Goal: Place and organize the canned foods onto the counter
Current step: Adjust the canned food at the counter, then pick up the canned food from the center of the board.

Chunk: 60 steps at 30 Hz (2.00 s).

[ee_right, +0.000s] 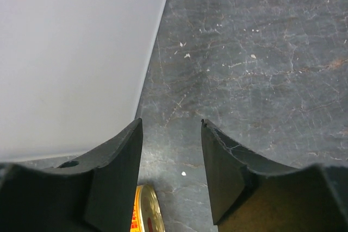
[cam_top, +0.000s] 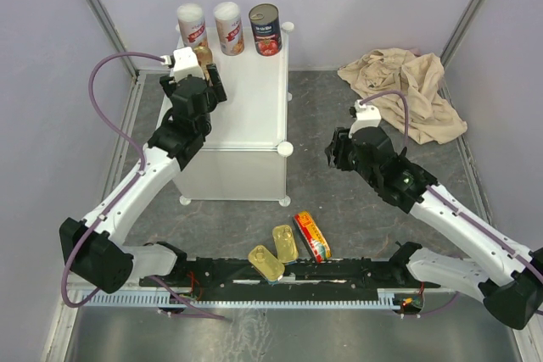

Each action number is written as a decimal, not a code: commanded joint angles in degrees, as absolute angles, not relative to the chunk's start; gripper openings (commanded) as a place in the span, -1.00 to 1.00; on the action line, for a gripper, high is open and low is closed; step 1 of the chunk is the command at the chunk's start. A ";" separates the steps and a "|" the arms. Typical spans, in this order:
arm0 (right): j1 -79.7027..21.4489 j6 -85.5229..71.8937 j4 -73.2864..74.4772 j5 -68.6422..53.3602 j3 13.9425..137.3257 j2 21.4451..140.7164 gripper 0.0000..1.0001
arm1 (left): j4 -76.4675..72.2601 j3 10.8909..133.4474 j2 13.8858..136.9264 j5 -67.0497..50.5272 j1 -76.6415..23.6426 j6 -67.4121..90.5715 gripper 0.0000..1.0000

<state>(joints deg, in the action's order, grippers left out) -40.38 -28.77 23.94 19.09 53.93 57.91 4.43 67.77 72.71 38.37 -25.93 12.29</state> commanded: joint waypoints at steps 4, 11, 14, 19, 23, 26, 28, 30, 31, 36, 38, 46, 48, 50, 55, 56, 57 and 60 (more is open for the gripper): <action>-40.23 -29.22 22.08 16.26 50.32 55.62 0.24 | 5.63 68.86 72.33 37.80 -25.34 15.54 0.79; -41.17 -29.72 21.53 13.38 45.22 53.18 0.47 | 6.38 69.50 70.37 37.18 -25.33 16.44 0.82; -42.95 -29.71 21.48 13.40 43.51 52.26 0.51 | 6.58 69.67 69.14 36.78 -25.40 17.05 0.83; -46.71 -30.63 20.82 14.50 41.12 52.41 0.53 | 6.84 70.07 67.33 36.27 -25.46 17.70 0.84; -50.37 -32.01 19.78 16.09 38.60 52.72 0.53 | 7.36 70.42 66.08 35.87 -25.52 18.14 0.84; -53.73 -32.34 19.35 17.75 37.83 53.97 0.54 | 7.41 70.17 65.34 35.78 -25.58 18.50 0.84; -56.83 -32.34 19.53 19.88 38.17 55.18 0.54 | 7.48 69.97 65.07 35.66 -25.62 18.78 0.84; -60.16 -32.55 20.02 22.67 38.82 56.41 0.55 | 7.73 69.90 64.86 35.51 -25.73 19.06 0.84; -61.73 -32.79 20.38 23.91 39.11 56.90 0.54 | 7.72 69.88 64.72 35.42 -25.80 19.15 0.84; -66.65 -34.73 20.74 27.73 38.91 58.75 0.55 | 7.73 69.87 64.27 35.16 -26.01 19.57 0.85; -67.90 -35.56 20.75 28.24 38.47 59.21 0.55 | 7.80 69.80 64.04 34.98 -26.18 19.73 0.85; -74.20 -39.09 20.95 31.00 37.25 61.58 0.56 | 7.82 69.59 63.49 34.80 -26.51 20.12 0.85; -75.60 -40.22 21.13 31.57 36.69 61.90 0.56 | 7.81 69.52 63.33 34.71 -26.60 20.13 0.85; -76.49 -41.47 21.41 32.16 35.91 61.82 0.57 | 7.82 69.52 63.26 34.59 -26.62 20.29 0.85; -77.53 -44.25 21.79 32.44 33.29 60.81 0.56 | 7.82 69.28 62.86 34.45 -26.65 20.46 0.85; -77.75 -44.53 21.75 32.48 32.72 60.54 0.57 | 7.78 69.19 62.78 34.39 -26.70 20.55 0.85; -77.92 -44.84 21.76 32.44 32.34 60.32 0.56 | 7.82 69.17 62.76 34.37 -26.72 20.56 0.85; -78.39 -45.55 21.96 32.72 31.66 59.99 0.55 | 7.82 69.17 62.75 34.32 -26.81 20.77 0.85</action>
